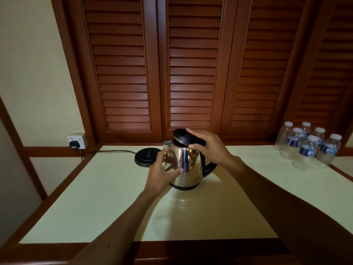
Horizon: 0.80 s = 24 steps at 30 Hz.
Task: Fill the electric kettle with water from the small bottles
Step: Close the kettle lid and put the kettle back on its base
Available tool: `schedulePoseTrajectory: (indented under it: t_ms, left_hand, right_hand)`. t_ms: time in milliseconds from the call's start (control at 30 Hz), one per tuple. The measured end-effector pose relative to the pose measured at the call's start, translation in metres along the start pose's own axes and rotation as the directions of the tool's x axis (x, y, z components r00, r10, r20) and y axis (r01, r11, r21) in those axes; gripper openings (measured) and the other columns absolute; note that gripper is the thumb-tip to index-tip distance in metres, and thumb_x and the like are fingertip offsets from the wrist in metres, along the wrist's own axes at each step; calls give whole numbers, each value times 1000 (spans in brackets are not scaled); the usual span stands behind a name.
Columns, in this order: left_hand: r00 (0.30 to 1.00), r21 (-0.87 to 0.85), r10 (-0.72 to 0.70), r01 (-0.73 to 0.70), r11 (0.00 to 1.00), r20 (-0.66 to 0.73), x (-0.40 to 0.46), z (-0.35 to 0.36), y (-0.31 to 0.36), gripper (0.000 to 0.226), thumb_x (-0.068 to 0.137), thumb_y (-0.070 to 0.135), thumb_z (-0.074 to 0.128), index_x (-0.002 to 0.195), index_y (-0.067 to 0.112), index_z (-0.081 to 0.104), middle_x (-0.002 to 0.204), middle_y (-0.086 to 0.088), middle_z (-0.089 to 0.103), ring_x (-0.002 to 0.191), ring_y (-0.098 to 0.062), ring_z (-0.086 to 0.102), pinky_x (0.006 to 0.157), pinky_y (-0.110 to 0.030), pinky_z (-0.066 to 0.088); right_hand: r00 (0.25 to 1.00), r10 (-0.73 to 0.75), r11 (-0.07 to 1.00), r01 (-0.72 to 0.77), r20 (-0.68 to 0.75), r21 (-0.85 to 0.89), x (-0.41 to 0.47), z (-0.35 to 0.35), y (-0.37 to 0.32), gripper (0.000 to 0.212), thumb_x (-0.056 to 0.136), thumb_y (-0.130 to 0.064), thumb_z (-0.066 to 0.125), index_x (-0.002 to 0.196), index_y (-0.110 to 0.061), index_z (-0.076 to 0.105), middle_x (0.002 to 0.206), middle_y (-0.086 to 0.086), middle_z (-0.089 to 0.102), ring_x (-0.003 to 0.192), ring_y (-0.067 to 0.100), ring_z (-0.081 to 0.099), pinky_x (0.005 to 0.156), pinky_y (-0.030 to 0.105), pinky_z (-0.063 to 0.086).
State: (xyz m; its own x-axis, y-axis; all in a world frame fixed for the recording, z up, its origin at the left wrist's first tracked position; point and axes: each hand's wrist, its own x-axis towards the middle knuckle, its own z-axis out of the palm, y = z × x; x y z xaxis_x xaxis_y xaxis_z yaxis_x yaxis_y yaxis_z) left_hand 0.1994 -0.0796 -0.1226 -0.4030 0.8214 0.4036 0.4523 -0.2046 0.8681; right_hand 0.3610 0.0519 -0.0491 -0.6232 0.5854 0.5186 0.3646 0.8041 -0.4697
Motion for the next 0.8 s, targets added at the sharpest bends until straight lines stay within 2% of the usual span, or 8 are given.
schedulePoseTrajectory:
  t_ms: [133,467,600,700,800]
  left_hand:
    - [1000,-6,10,-10,1000,-11,1,1,-5,73,73,15,86,131,31,45,103,11,67,102,7,61,92,-27,55]
    - [1000,-2,17,-17,1000,2,2,1,-9,72,73,16,87,127,35,44,104,15,66,102,12,59,92,-28,54]
    - [1000,-16,13,-13,1000,11,2,0,-12,74,73,15,86,131,34,44,106,13,66,104,10,59,89,-23,53]
    - [1000,-55,-7,9,998,25,3,0,-10,74,73,11,86,130,32,43,107,17,62,102,19,54,86,-17,52]
    - [995,-115,-67,76,990,80,6,-2,-12,85,69,10,88,134,30,37,114,23,54,101,23,52,85,-15,51]
  right_hand:
    - [993,-11,998,18,115,-58,3,-5,4,61,83,-39,68,132,-57,38,142,-9,48,134,18,40,108,55,33]
    - [991,-11,993,27,135,-113,1,-4,1,46,94,-42,52,138,-46,40,140,-10,48,130,23,41,106,55,33]
    - [989,15,994,1,145,-108,-6,-8,5,46,94,-40,53,137,-49,39,151,-7,37,138,22,30,113,52,22]
    - [997,71,993,-70,-11,95,-18,-6,15,44,96,-29,54,138,-38,44,153,-5,33,142,13,25,115,40,19]
    - [980,177,942,-144,-85,304,-36,-5,33,48,96,-16,55,142,-22,43,144,-3,45,133,5,39,113,30,32]
